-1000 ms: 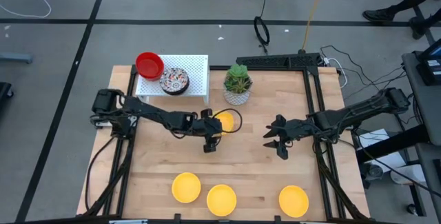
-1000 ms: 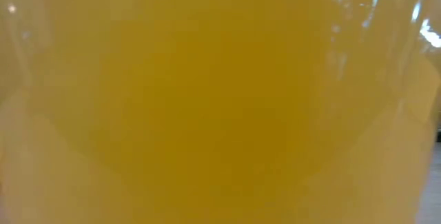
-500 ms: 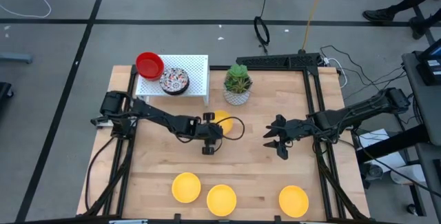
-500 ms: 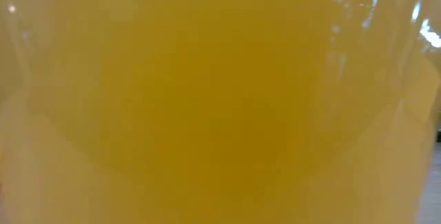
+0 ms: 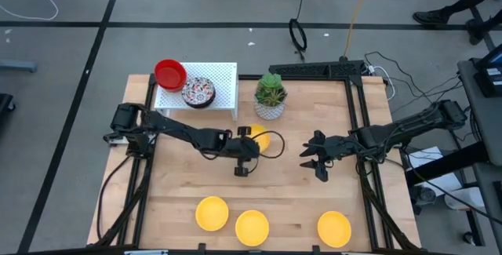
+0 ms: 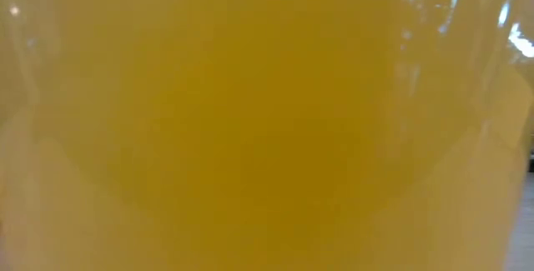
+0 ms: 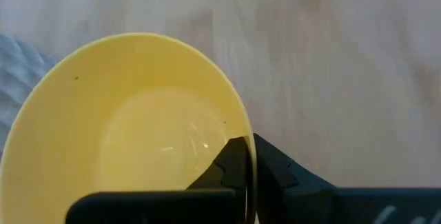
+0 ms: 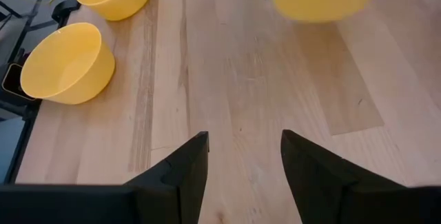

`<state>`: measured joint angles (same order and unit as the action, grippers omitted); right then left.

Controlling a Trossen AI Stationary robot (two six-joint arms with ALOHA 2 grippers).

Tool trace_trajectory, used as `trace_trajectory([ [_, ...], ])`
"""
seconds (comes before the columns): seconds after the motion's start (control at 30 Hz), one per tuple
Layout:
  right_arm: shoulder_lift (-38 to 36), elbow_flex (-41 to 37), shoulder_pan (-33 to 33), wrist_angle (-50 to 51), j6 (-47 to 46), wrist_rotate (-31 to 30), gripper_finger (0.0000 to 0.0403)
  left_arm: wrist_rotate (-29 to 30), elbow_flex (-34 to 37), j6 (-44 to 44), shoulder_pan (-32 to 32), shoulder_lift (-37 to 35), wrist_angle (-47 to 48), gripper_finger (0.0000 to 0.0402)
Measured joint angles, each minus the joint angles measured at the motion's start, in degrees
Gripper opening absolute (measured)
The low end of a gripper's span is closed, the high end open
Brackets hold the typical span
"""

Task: Pick & Place Mini bowls
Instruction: Put the yellow bowl on the shelf

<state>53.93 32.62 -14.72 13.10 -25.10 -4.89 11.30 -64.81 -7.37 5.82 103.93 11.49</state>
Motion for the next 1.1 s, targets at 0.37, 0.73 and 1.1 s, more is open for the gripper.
trace_trajectory([
  [0.37, 0.09, 0.09, 0.00, 1.84, 0.52, 0.04, 0.0169, 9.36, -23.90, 2.60, -6.91, -4.54, 28.29, 0.0007],
  [0.73, 0.11, 0.09, 0.00, 2.16, 1.69, 0.02, 0.0169, 4.13, -31.42, 2.81, -25.36, -5.17, 32.49, 0.0008],
  [1.1, 0.11, 0.09, 0.00, 2.14, 3.65, 0.12, 0.0169, 0.73, -31.39, 3.18, -33.49, -1.63, 34.46, 0.0014],
])
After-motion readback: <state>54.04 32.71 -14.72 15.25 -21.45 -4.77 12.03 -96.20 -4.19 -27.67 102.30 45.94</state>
